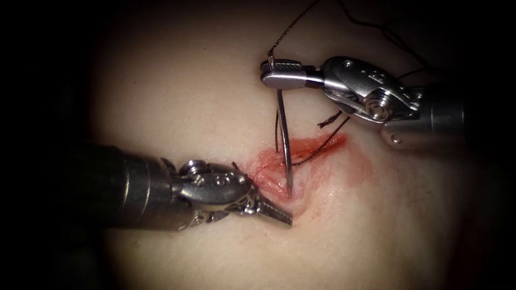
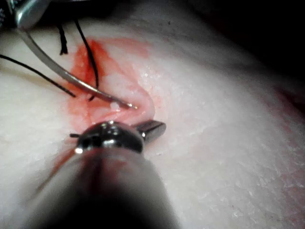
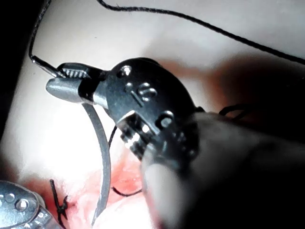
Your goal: Wound Closure
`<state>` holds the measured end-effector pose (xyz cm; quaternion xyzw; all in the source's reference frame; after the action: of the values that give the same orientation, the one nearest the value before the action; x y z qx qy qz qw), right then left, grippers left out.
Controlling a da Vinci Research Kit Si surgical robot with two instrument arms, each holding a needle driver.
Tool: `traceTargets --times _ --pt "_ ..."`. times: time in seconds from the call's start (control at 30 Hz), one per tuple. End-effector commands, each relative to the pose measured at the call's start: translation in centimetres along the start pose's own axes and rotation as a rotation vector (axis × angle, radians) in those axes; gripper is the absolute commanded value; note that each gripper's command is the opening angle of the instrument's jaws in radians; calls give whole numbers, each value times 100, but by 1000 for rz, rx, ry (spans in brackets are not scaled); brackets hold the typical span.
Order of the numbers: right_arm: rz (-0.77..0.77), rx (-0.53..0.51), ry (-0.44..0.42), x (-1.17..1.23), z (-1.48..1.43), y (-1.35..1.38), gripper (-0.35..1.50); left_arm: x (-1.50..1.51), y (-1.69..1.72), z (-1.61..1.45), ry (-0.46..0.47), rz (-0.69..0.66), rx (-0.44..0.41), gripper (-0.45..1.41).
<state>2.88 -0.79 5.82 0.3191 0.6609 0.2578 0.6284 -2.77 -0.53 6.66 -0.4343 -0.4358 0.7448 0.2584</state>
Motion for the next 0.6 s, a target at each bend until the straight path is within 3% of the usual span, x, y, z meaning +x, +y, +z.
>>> traceTargets --times 0.03,0.23,0.6 --pt "-1 3 1 -1 10 2 -35 -1 -4 7 1 -1 1 -40" --pt "-30 -2 -4 -6 10 1 -35 -1 -5 6 0 -1 0 -38" --pt "-275 -17 -59 1 17 -14 -35 -1 -5 4 -7 -6 4 -37"
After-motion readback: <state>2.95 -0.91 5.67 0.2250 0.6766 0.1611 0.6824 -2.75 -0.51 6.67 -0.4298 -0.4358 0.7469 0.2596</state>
